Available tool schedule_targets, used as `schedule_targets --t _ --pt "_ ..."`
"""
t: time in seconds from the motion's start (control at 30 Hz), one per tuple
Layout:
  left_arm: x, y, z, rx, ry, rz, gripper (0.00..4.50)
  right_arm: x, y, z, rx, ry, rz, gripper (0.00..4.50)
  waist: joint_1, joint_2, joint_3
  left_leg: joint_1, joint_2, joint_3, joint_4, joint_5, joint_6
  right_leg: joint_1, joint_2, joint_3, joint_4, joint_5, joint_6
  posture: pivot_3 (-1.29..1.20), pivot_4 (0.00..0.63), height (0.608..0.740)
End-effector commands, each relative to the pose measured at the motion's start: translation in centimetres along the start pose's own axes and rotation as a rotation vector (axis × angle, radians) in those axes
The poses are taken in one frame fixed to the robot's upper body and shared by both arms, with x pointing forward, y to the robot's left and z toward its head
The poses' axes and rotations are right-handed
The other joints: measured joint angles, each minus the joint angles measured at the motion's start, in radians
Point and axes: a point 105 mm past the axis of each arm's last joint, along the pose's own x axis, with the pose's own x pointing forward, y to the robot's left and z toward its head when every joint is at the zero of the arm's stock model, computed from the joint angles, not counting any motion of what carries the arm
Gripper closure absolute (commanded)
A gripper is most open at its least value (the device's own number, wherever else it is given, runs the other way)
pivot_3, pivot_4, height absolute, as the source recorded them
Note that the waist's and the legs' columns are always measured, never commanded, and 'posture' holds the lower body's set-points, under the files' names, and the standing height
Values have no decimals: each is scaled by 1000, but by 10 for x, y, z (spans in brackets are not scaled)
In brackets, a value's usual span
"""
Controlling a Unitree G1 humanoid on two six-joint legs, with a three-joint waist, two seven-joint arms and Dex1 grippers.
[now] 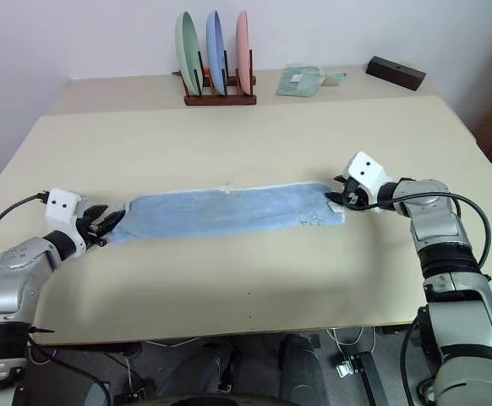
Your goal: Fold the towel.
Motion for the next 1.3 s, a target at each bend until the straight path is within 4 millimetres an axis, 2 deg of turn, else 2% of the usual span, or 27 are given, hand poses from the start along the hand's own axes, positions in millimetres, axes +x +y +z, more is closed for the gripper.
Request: schedule_targets --t 0.03,0.1,0.2,0.27,0.33,0.4,0.5,0.57,0.67,0.8,0.87,1.03,1.2,1.3 --pt "-14 14 19 -27 -101 87 294 -31 -27 21 -19 -81 -155 644 0 0 0 0 0 0 0 0 0 0 0 0 0 0 0 0 150 740" --pt "-22 16 23 -51 -132 127 294 -46 -32 22 28 -104 -201 644 2 0 0 0 0 0 0 0 0 0 0 0 0 0 0 0 150 740" --pt "-31 21 27 -58 -164 187 294 -65 -26 25 188 -167 -191 644 5 0 0 0 0 0 0 0 0 1 0 0 0 0 0 0 150 740" --pt "-35 20 32 -45 -187 190 197 -77 -10 28 311 -201 -118 110 7 0 0 0 0 -1 0 0 0 2 0 0 0 0 0 0 150 740" --pt "-36 11 39 -16 -212 147 197 -87 15 30 404 -217 -5 52 12 0 0 0 0 -1 1 0 0 2 0 0 -1 0 0 0 150 740" --pt "-33 -2 50 10 -244 75 197 -91 32 32 515 -236 39 52 19 0 0 0 0 -1 1 0 0 2 0 0 -1 0 0 0 150 740" --pt "-26 -30 63 80 -268 -62 197 -88 49 30 685 -244 51 52 25 0 0 1 0 0 1 0 0 4 0 1 -1 0 0 0 150 740" --pt "-18 -61 72 111 -285 -202 197 -80 70 23 777 -210 78 52 32 -1 -1 2 0 0 1 0 0 4 0 1 -1 0 1 0 150 740" --pt "-13 -94 83 130 -312 -344 197 -72 90 18 883 -174 90 52 37 -1 -1 2 0 -1 1 0 0 6 0 0 -2 0 1 0 150 740" --pt "-12 -161 98 144 -374 -628 197 -51 109 14 1110 -176 12 52 29 -1 -1 2 -1 -1 2 -1 1 6 0 0 -1 0 1 0 150 740" --pt "-14 -179 98 140 -380 -696 197 -45 109 13 1191 -186 -37 52 25 0 -2 2 0 -1 1 0 0 5 0 1 -1 0 1 0 150 740" --pt "-10 -188 91 139 -358 -726 197 -34 107 4 1316 -129 -125 52 23 1 -3 3 0 0 0 0 0 4 1 1 -1 0 1 0 150 740" --pt "-17 -192 86 110 -343 -768 197 -24 81 -7 1475 -173 -286 52 26 1 -4 5 0 0 1 0 0 8 0 1 -1 0 1 0 150 740" --pt "-24 -194 80 98 -321 -802 197 -18 67 -10 1545 -185 -347 902 27 1 -4 6 0 0 1 0 1 9 1 1 -1 0 1 0 150 740"
